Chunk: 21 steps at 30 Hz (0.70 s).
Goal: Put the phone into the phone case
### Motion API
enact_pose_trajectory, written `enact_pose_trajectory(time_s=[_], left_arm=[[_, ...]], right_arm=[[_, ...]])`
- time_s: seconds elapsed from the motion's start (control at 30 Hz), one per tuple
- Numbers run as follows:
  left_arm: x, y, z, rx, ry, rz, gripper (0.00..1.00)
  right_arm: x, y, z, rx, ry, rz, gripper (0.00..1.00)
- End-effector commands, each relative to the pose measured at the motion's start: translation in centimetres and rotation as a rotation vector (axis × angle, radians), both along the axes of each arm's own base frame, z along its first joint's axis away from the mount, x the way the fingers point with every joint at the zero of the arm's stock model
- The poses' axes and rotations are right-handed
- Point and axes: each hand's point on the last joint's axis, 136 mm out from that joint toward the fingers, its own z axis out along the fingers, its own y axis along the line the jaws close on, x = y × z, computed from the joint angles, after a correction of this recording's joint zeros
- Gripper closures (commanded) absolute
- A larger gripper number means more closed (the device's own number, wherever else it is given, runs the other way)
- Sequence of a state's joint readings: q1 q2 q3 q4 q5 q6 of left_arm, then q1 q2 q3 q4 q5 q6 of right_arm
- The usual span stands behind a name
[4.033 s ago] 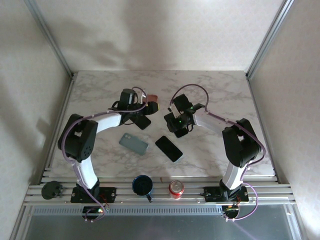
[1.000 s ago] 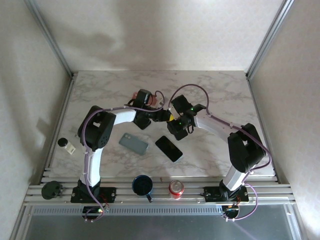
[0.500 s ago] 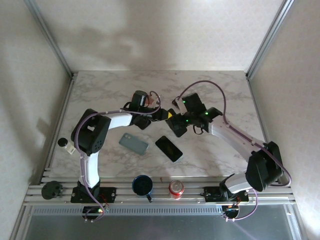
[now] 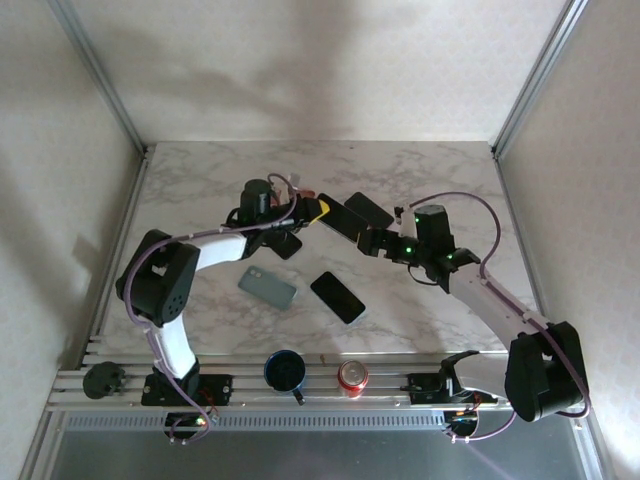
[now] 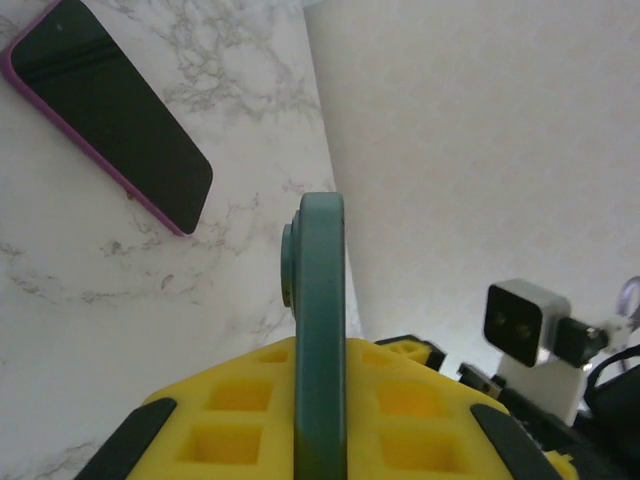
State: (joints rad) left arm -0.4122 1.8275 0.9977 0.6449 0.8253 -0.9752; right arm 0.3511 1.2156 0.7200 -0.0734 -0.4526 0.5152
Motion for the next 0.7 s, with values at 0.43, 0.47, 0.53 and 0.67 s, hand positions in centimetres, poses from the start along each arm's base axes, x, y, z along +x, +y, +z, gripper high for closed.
enact_pose_trajectory(time_s=[0.43,0.47,0.53,0.67], left_arm=[[-2.3,-0.4,5.8,-0.170,-0.052,-0.019,1.00],[-2.3,-0.5,5.8,-0.172,-0.051,-0.022,1.00],[-2.5,-1.0,5.9,-0.174,-0.049,-0.033,1.00],[-2.6,-1.5,5.7,-0.177,-0.040,-0.044,1.00]], right_arm=[[2.1,2.7,2.2,0.302,-0.017,0.065,0.29],[2.2,2.8,2.3,0.310,-0.019,0.069,0.31],[2.4,3.0,2.4,0.322,-0.023,0.073,0.35],[2.6,3.3,3.0,0.340,-0.030,0.091,0.41]])
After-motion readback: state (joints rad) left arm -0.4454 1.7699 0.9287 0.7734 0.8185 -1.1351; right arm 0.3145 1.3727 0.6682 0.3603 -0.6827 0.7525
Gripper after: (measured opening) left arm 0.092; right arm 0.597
